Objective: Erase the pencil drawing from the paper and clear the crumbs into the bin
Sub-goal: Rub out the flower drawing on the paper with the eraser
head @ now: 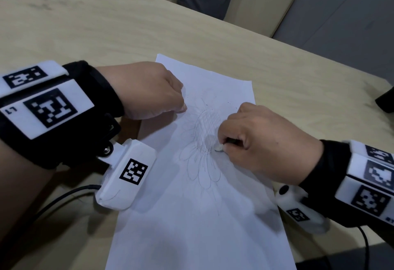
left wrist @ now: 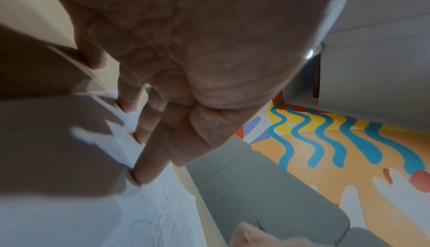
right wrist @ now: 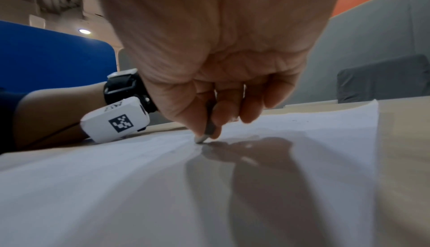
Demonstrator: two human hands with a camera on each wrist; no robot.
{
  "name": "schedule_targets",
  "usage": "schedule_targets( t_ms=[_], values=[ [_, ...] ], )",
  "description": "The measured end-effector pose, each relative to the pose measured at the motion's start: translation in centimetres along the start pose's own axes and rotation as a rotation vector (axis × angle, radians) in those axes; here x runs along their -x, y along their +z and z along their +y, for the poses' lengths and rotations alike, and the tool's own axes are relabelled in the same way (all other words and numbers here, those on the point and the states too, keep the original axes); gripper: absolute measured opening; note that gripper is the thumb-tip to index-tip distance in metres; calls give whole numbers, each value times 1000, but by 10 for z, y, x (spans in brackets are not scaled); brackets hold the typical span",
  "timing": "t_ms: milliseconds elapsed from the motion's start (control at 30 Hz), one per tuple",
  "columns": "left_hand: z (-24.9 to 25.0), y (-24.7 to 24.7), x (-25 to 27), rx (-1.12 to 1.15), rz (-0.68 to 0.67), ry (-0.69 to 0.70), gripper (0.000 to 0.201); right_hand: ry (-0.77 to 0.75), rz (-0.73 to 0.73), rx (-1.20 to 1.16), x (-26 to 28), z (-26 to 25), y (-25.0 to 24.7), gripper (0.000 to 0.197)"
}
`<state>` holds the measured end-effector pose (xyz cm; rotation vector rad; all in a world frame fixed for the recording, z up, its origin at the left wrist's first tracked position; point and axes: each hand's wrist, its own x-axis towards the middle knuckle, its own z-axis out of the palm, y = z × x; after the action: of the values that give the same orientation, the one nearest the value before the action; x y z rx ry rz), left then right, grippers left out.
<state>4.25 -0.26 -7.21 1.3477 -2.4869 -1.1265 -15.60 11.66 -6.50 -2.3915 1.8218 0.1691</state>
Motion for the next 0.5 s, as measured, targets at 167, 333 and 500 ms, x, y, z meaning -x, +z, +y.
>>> schedule_targets(
  t_ms=[167,333,500],
  values=[
    [1,-1,4,16,-12,-12,26,-30,-64,-45,9,-3,0,11],
    [4,-2,6,10,-33,-15,34,42,17,31,1,0,0,11],
    [1,-3,4,4,-26,-8,38,5,-57,-24,7,-3,0,11]
  ],
)
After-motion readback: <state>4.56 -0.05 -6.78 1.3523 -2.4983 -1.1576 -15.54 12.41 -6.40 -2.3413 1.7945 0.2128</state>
